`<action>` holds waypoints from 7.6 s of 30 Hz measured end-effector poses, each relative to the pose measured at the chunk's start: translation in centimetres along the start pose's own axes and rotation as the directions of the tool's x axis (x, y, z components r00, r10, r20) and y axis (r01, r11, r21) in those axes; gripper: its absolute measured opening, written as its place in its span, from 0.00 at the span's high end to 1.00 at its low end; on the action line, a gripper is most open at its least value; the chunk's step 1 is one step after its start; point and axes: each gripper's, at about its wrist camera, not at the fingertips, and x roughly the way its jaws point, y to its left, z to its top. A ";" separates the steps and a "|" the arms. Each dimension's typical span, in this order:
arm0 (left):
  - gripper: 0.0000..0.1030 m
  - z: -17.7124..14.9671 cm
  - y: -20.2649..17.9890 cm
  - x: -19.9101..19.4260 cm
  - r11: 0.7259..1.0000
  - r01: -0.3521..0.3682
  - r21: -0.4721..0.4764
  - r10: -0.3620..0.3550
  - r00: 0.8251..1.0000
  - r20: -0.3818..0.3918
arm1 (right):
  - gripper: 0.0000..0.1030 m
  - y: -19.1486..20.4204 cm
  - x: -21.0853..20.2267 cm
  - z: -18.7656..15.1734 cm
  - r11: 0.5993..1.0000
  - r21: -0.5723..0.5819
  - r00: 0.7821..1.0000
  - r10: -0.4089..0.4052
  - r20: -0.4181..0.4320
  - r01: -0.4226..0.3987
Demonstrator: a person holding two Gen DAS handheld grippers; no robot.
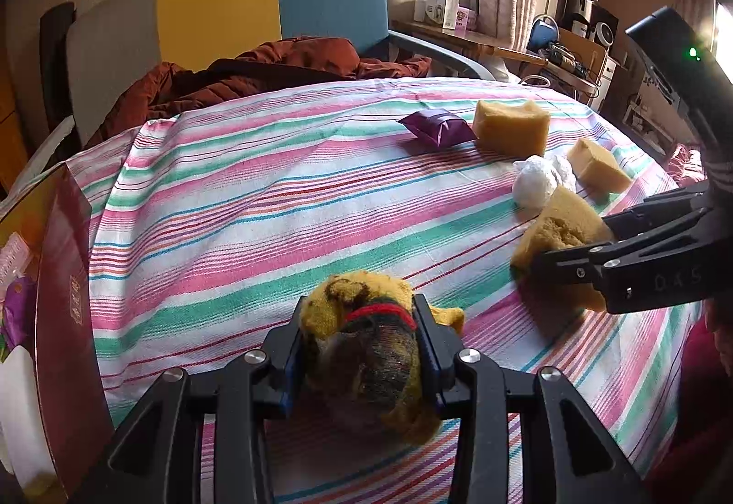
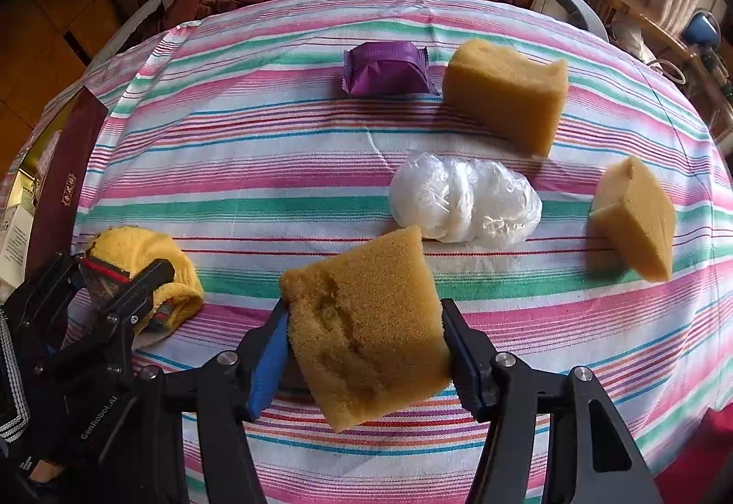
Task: Organize objects
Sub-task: 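Carry the plush toy and sponge over the gold tray and open both grippers, then withdraw both grippers from the tray toward the remaining sponges, then grasp the white plastic bag with the left gripper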
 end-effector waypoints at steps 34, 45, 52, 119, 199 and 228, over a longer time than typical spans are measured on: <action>0.63 0.2 -1.3 -12.0 1.000 -0.021 0.005 0.020 0.990 0.138 | 0.40 3.2 -0.3 -0.1 0.993 -0.117 0.997 0.026 0.067 -0.018; 0.63 -0.3 3.3 -16.1 0.992 -0.025 -0.120 0.047 0.982 0.182 | 0.40 4.1 0.5 -0.4 0.989 -0.150 0.999 -0.006 0.051 0.013; 0.63 -2.3 8.9 -18.4 0.969 -0.075 -0.235 0.122 0.974 0.193 | 0.39 4.6 1.0 -0.6 0.986 -0.157 0.998 -0.048 0.036 0.053; 0.42 -11.1 23.7 -24.2 0.731 -0.353 -0.585 0.464 0.885 0.046 | 0.00 28.4 -8.1 -2.3 0.911 -0.352 0.918 0.312 0.243 -0.216; 0.42 3.7 -3.2 -5.2 0.999 0.024 0.040 -0.021 0.996 -0.088 | 0.00 -17.4 -7.6 -4.3 0.658 0.733 0.935 -0.123 0.334 -0.175; 0.49 10.4 -14.4 9.2 0.914 0.229 0.335 -0.166 0.964 -0.206 | 0.00 -17.3 -6.1 -3.8 0.647 0.720 0.937 -0.025 0.348 -0.251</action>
